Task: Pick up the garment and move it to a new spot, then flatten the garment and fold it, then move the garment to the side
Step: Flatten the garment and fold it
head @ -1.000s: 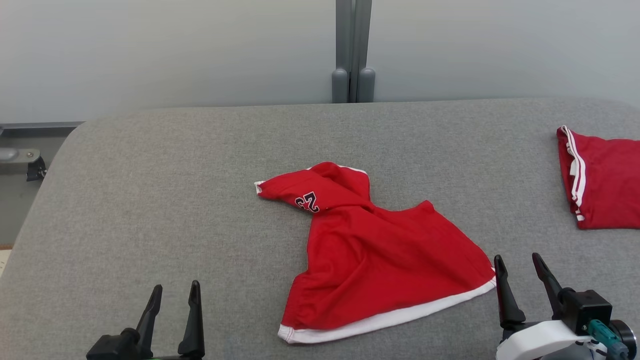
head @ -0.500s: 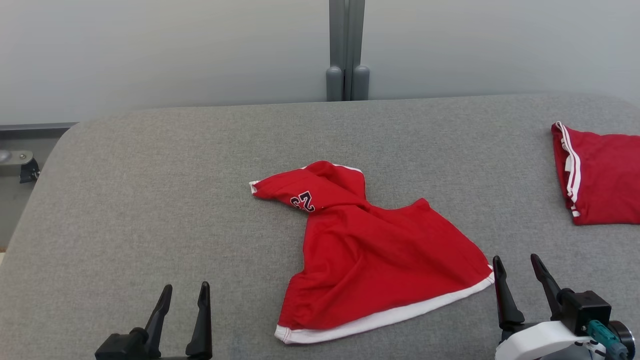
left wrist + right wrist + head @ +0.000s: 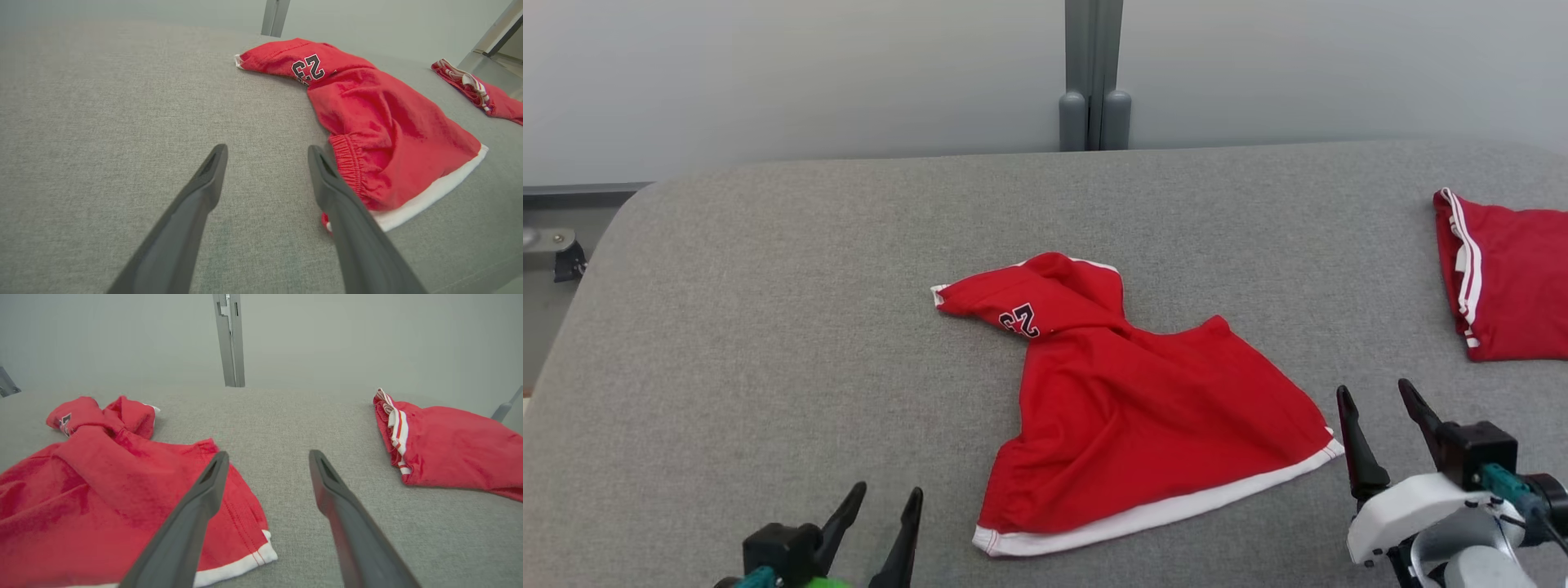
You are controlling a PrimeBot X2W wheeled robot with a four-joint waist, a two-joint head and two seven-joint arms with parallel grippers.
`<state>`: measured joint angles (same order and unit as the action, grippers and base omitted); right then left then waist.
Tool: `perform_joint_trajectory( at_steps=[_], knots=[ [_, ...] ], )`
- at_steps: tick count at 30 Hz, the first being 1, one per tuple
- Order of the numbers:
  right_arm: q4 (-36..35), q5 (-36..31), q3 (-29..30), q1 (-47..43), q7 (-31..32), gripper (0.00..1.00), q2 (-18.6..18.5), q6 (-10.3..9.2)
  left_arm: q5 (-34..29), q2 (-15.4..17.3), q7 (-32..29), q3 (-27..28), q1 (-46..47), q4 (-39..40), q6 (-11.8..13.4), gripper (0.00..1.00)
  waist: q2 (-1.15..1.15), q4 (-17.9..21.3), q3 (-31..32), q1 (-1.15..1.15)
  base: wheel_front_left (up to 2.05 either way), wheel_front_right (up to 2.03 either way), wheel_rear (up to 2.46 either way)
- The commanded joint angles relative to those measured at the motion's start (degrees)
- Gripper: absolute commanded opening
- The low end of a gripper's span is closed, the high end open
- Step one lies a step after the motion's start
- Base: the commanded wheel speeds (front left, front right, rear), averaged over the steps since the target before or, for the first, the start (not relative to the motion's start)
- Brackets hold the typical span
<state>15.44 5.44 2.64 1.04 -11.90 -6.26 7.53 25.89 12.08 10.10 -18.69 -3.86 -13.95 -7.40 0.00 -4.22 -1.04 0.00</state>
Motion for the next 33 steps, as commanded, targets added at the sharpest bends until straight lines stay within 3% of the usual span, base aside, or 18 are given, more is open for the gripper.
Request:
perform_joint_trajectory(
  at_steps=[1, 7, 11, 33],
  knots=[
    [1.00, -0.15, -0.62, 1.77, 2.85, 1.00, -1.35, -0.10, 1.06, 0.74, -2.54, -1.27, 1.08, 0.12, -0.16, 1.00, 0.00, -0.17, -0.75, 0.00, 0.00, 0.00, 0.00],
    [6.30, 1.03, -5.23, 6.34, 16.35, 1.00, -6.50, -0.10, 5.32, 3.05, -13.41, -6.28, 2.70, 2.07, -0.16, 1.00, 0.00, -0.08, -3.36, 0.00, 0.00, 0.00, 0.00],
    [8.98, 2.72, -7.54, 7.87, 20.84, 1.00, -7.86, -0.11, 7.30, 3.82, -16.40, -8.35, 3.22, 2.85, -0.17, 1.00, 0.00, -0.48, -4.94, 0.00, 0.00, 0.00, 0.00],
    [11.90, 6.73, -12.11, 9.62, 22.75, 1.00, -9.19, -0.11, 13.70, 8.26, -17.99, -17.70, 8.64, 3.59, -0.17, 1.00, 0.00, 0.31, -8.58, 0.00, 0.00, 0.00, 0.00]
  ],
)
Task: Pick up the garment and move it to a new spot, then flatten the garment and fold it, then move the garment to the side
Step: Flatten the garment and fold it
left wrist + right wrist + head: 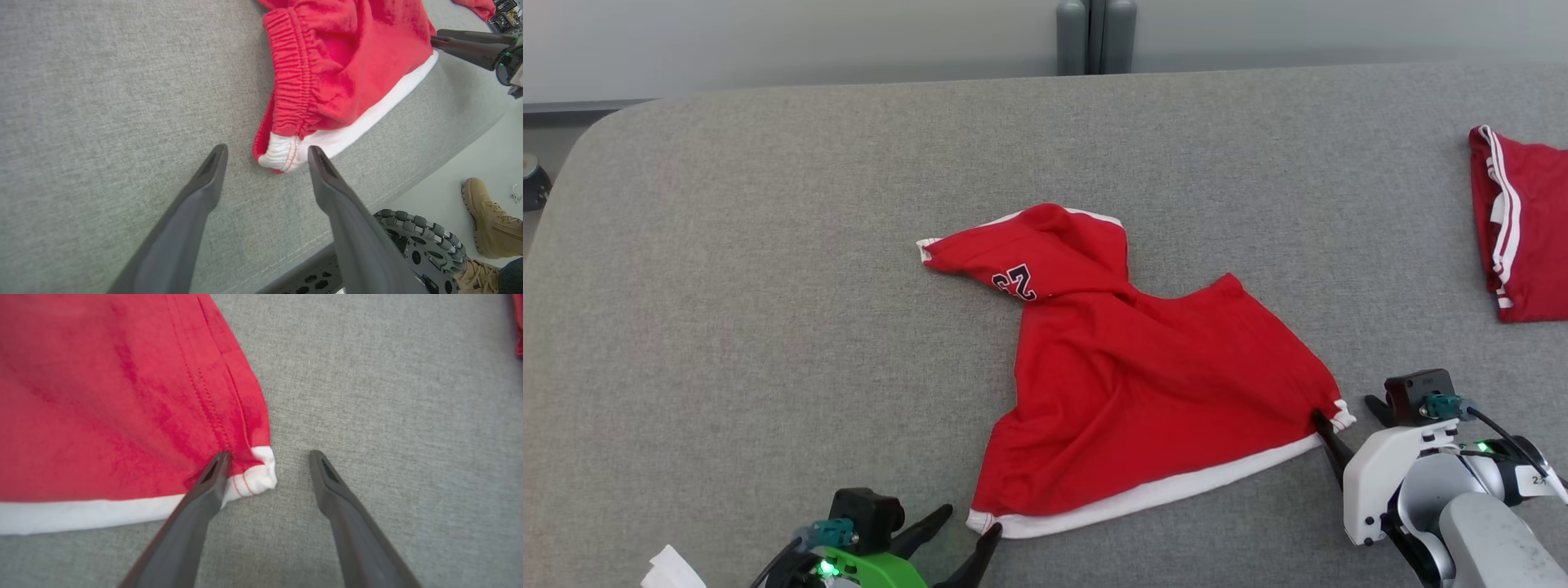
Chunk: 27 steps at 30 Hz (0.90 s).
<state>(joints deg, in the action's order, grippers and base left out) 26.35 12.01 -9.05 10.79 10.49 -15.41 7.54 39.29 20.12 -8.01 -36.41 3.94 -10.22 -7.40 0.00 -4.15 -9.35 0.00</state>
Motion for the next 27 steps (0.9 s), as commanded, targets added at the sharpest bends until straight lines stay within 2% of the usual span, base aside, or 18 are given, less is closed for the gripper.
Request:
perform_joint_trajectory(
  at_steps=[1, 2, 3, 4, 5, 6, 12, 16, 18, 22, 27],
  knots=[
    [1.04, 0.30, -0.51, 0.03, 0.37, 1.00, -0.01, -0.12, 0.58, 0.30, 0.40, -0.13, 1.20, -0.44, -0.17, 1.00, 0.00, 0.38, -0.46, 0.00, 0.00, 0.00, 0.00],
    [1.16, 0.43, -0.69, 0.20, 0.57, 0.98, 0.04, -0.12, 0.70, 0.47, 0.22, -0.42, 1.46, -0.79, -0.17, 1.00, 0.00, 0.52, -0.61, 0.00, 0.00, 0.00, 0.00],
    [1.27, 0.62, -1.10, 0.34, 0.99, 0.80, 0.11, -0.12, 0.90, 0.61, 0.17, -0.79, 1.82, -1.09, -0.17, 0.95, 0.00, 0.70, -0.81, 0.00, 0.00, 0.00, 0.00],
    [1.32, 0.99, -1.51, 0.48, 1.31, 0.42, 0.18, -0.12, 1.47, 0.50, 0.14, -1.02, 2.13, -1.35, -0.17, 0.63, 0.00, 0.83, -0.97, 0.00, 0.00, 0.00, 0.00],
    [1.46, 1.66, -2.01, 0.57, 1.60, 0.00, 0.21, -0.11, 1.70, 0.43, 0.17, -1.39, 2.62, -1.75, -0.17, 0.38, 0.00, 0.95, -1.08, 0.00, 0.00, 0.00, 0.00],
    [1.60, 2.13, -2.48, 0.63, 2.08, 0.00, 0.13, -0.12, 1.98, 0.54, 0.05, -1.79, 2.99, -2.08, -0.17, 0.00, 0.00, 1.08, -1.14, 0.00, 0.00, 0.00, 0.00],
    [-0.13, 6.10, -2.78, 1.11, 2.78, 0.00, -1.10, -0.17, 4.16, 1.62, -1.33, -4.01, 4.25, -3.00, -0.17, 0.00, 0.00, 1.93, -0.47, 0.00, 0.00, 0.00, 0.00],
    [-8.03, 14.91, -0.53, 0.00, 2.83, 0.00, -0.68, -0.12, 6.24, 3.12, -2.19, -2.48, 3.52, 1.83, 0.41, 0.00, 0.00, 2.42, 0.48, 0.00, 0.00, 0.00, 0.00],
    [-13.40, 19.55, 1.65, -1.84, 3.74, 0.00, -2.03, -0.12, 9.01, 3.43, -2.64, -0.69, 2.27, 6.82, 1.14, 0.00, 0.00, 2.60, 0.98, 0.00, 0.00, 0.00, 0.00],
    [-27.18, 29.51, 8.43, -5.53, 5.77, 0.00, -3.20, -0.07, 13.49, 6.24, -5.97, 2.11, 1.51, 21.03, 2.40, 0.00, 0.00, 3.47, 1.41, 0.00, 0.00, 0.00, 0.00],
    [-43.18, 36.79, 18.15, -8.22, 9.64, 0.00, -3.82, -0.07, 17.39, 9.65, -9.45, 6.79, 5.19, 37.91, 3.67, 0.00, 0.00, 4.42, 1.12, 0.00, 0.00, 0.00, 0.00]
  ],
)
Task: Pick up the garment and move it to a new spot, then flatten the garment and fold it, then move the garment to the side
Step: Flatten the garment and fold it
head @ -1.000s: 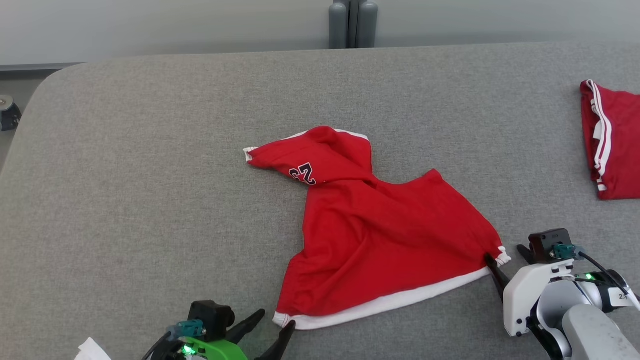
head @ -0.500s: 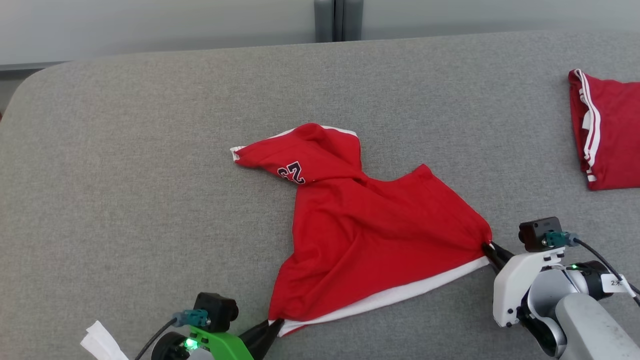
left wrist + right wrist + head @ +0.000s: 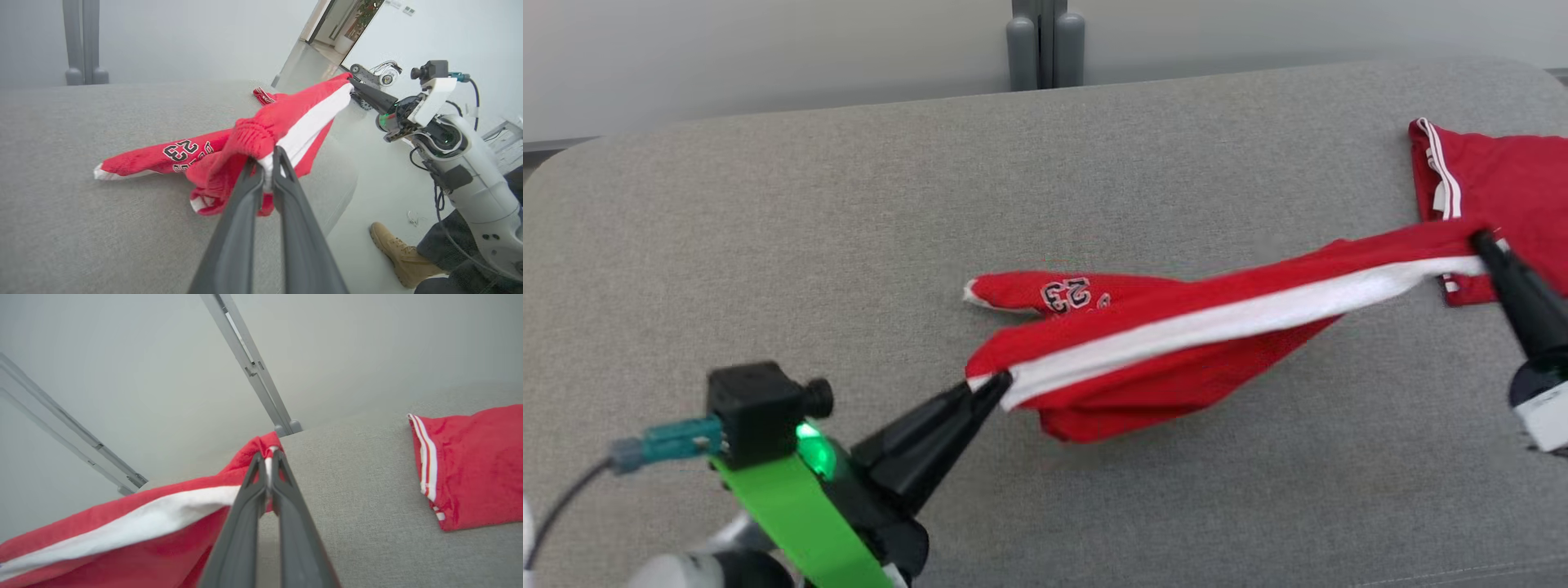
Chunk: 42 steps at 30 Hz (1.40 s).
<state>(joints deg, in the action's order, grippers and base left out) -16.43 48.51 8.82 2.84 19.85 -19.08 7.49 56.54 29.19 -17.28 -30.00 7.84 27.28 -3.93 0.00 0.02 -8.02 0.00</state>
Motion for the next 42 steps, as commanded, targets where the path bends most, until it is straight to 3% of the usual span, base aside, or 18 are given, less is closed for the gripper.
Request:
perform_joint_trajectory(
  at_steps=[1, 5, 8, 12, 16, 21, 27, 30, 34, 39, 42],
  knots=[
    [-3.61, 1.73, 2.36, 0.05, 1.51, 0.00, -0.09, -0.02, 1.40, 1.00, -1.16, 1.59, 2.81, 3.61, 0.44, 0.00, 0.00, 0.49, -0.56, 0.00, 0.00, 0.00, 0.00],
    [-11.16, 6.18, 8.65, 4.65, 6.45, 0.00, 0.20, -0.02, 7.25, 2.39, -6.40, 6.07, 11.96, 10.63, 1.42, 0.00, 0.00, 1.30, -2.02, 0.00, 0.00, 0.00, 0.00],
    [-12.42, 6.18, 11.43, 10.00, 10.10, 0.00, -0.43, -0.02, 12.99, 1.47, -11.76, 7.28, 20.21, 10.41, 3.02, 0.00, 0.00, 1.74, -3.67, 0.00, 0.00, 0.00, 0.00],
    [-9.19, 4.66, 10.84, 20.31, 15.22, 0.00, 0.96, -0.02, 14.26, 1.34, -19.00, 6.94, 33.69, 3.30, 5.44, 0.00, 0.00, 2.29, -8.00, 0.00, 0.00, 0.00, 0.00],
    [-1.41, -0.32, 9.85, 33.95, 18.02, 0.00, 4.39, -0.01, 10.97, -2.00, -21.70, 5.64, 47.79, -8.71, 7.21, 0.00, 0.00, 2.51, -14.15, 0.00, 0.00, 0.00, 0.00],
    [13.00, -12.95, 9.44, 54.92, 12.84, 0.00, 11.10, -0.01, 2.02, -9.02, -13.62, 6.07, 65.30, -28.94, 7.76, 0.00, 0.00, 3.62, -20.81, 0.00, 0.00, 0.00, 0.00],
    [29.07, -18.30, 9.20, 70.55, 1.39, 0.00, 15.24, -0.02, -5.63, -15.66, 1.53, 5.33, 75.85, -48.73, 3.36, 0.00, 0.00, 4.18, -25.14, 0.00, 0.00, 0.00, 0.00],
    [33.61, -19.06, 6.80, 71.01, -2.40, 0.00, 15.75, -0.01, -6.39, -17.36, 7.00, 4.68, 74.84, -55.71, 0.42, 0.00, 0.00, 4.00, -25.93, 0.00, 0.00, 0.00, 0.00],
    [35.89, -17.80, 2.24, 63.83, -6.11, 0.00, 14.60, -0.01, -6.09, -18.65, 12.99, 2.63, 68.22, -61.81, -2.37, 0.00, 0.00, 3.33, -25.44, 0.00, 0.00, 0.00, 0.00],
    [32.63, -13.73, -2.92, 46.49, -9.18, 0.00, 10.91, -0.02, -5.09, -17.25, 17.17, -3.00, 54.36, -60.55, -3.60, 0.00, 0.00, 1.82, -22.92, 0.00, 0.00, 0.00, 0.00],
    [29.55, -10.93, -4.39, 34.52, -11.04, 0.00, 8.93, -0.02, -3.43, -14.50, 19.58, -6.10, 45.08, -55.90, -3.64, 0.00, 0.00, 1.17, -20.79, 0.00, 0.00, 0.00, 0.00]
  ],
)
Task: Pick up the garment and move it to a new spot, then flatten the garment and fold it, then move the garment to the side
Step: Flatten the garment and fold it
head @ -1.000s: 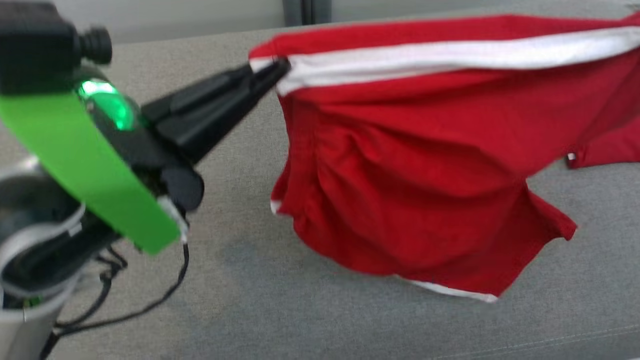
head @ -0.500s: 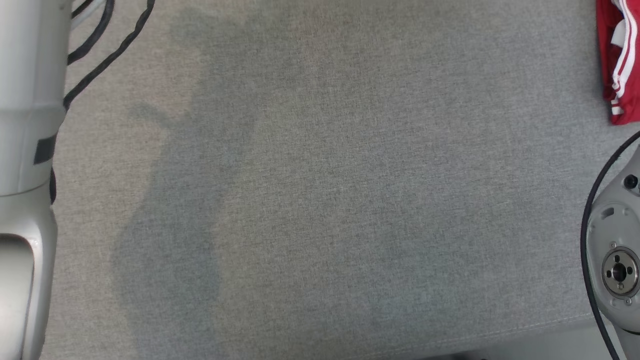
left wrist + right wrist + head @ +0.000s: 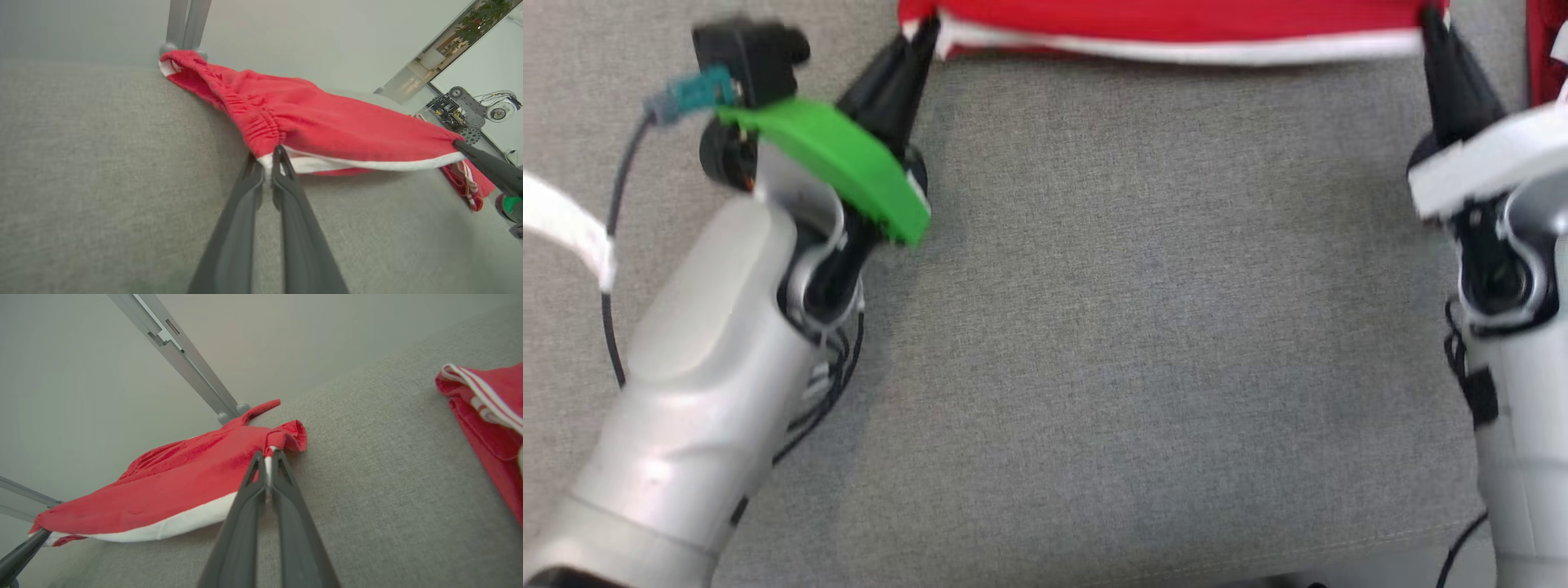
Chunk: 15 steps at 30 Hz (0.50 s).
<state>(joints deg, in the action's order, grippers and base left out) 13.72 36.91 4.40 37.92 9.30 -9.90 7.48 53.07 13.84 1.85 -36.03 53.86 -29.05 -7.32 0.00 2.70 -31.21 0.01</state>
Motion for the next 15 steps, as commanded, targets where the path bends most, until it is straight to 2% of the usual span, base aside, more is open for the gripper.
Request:
perform_joint_trajectory(
  at_steps=[1, 4, 7, 10, 15],
  knots=[
    [-1.41, 1.57, -0.17, -4.22, -1.01, 0.00, -0.46, -0.01, 0.19, 1.81, 1.15, -1.07, -3.80, 1.97, -0.26, 0.00, 0.00, -1.71, 3.23, -0.01, 0.00, 0.00, 0.00],
    [-5.03, 4.74, -0.37, -16.06, -2.50, 0.00, -0.94, -0.03, 0.35, 4.81, 3.30, -3.35, -13.33, 6.36, -0.27, 0.00, 0.00, -2.57, 6.41, -0.01, 0.00, 0.00, 0.00],
    [-8.87, 6.81, -1.03, -26.52, -3.31, 0.00, -1.54, -0.04, 1.55, 6.49, 4.55, -4.26, -22.29, 10.76, 1.28, 0.00, 0.00, -3.33, 9.57, -0.01, 0.00, 0.00, 0.00],
    [-12.76, 7.35, -1.35, -37.12, -3.95, 0.00, -2.03, -0.04, 3.59, 7.99, 5.31, -4.62, -32.66, 16.84, 4.66, 0.00, 0.00, -3.63, 13.03, -0.01, 0.00, 0.00, 0.00],
    [-21.15, 9.57, 1.00, -50.64, -3.96, 0.00, -0.83, -0.04, 6.80, 10.61, 5.91, -4.82, -46.48, 29.18, 10.78, 0.00, 0.00, -4.53, 14.95, -0.01, 0.00, 0.00, 0.00]
  ],
)
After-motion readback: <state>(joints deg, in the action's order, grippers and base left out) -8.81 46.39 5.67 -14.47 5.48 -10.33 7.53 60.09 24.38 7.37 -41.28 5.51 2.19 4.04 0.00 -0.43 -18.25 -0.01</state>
